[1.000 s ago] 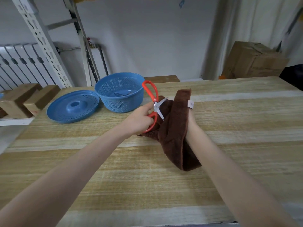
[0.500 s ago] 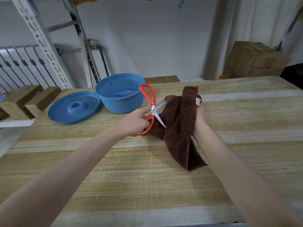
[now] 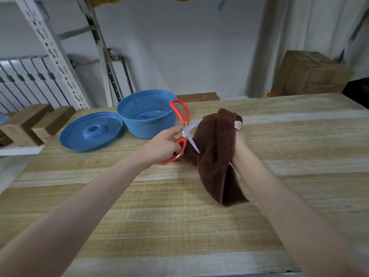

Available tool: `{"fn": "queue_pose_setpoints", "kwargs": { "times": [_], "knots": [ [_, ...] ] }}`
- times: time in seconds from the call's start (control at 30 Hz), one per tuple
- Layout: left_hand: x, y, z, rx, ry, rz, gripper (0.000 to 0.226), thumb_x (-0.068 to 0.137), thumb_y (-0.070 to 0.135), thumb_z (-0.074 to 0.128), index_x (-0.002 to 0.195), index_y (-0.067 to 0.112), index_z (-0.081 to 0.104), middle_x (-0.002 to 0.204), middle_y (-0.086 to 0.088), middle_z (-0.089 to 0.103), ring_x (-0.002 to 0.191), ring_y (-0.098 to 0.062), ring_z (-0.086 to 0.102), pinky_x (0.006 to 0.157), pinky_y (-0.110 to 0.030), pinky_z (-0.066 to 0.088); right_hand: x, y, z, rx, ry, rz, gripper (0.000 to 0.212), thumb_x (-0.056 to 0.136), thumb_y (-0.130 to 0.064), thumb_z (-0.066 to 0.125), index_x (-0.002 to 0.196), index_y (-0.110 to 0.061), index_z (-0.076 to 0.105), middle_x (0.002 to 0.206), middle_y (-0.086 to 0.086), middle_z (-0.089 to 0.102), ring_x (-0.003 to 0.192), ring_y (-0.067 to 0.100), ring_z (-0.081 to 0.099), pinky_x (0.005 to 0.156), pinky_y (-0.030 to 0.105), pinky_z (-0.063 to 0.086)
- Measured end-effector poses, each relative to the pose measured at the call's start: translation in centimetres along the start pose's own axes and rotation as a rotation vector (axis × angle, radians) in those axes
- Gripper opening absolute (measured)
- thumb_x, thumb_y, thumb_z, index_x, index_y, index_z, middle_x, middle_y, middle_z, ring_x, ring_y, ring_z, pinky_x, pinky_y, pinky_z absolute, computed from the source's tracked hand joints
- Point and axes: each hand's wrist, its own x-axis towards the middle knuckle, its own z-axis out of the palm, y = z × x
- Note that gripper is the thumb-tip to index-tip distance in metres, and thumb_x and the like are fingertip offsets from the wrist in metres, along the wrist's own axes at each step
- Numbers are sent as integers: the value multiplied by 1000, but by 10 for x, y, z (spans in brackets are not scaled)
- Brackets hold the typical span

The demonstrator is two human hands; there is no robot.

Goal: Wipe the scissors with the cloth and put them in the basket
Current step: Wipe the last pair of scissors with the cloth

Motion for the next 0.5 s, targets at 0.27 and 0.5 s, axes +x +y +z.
{"fn": "queue_pose_setpoints", "kwargs": {
  "times": [0.27,0.5],
  "knots": [
    [11,7,19,-40,96,47,34,92,-5,48,110,22,56,68,-1,58,57,-17,53,45,-21,42,-31,11,25,-376,-187,-151,26,84,-34,73,94,-11,68,90,4,72,85,19,70,73,31,57],
    [11,3,14,-111,131,25,59,84,-18,39,129,17,52,65,-4,49,37,-2,41,38,-15,33,-29,6,19,-379,-279,-117,24,86,-33,71,98,-13,66,94,6,73,87,20,70,82,39,58]
  ]
}}
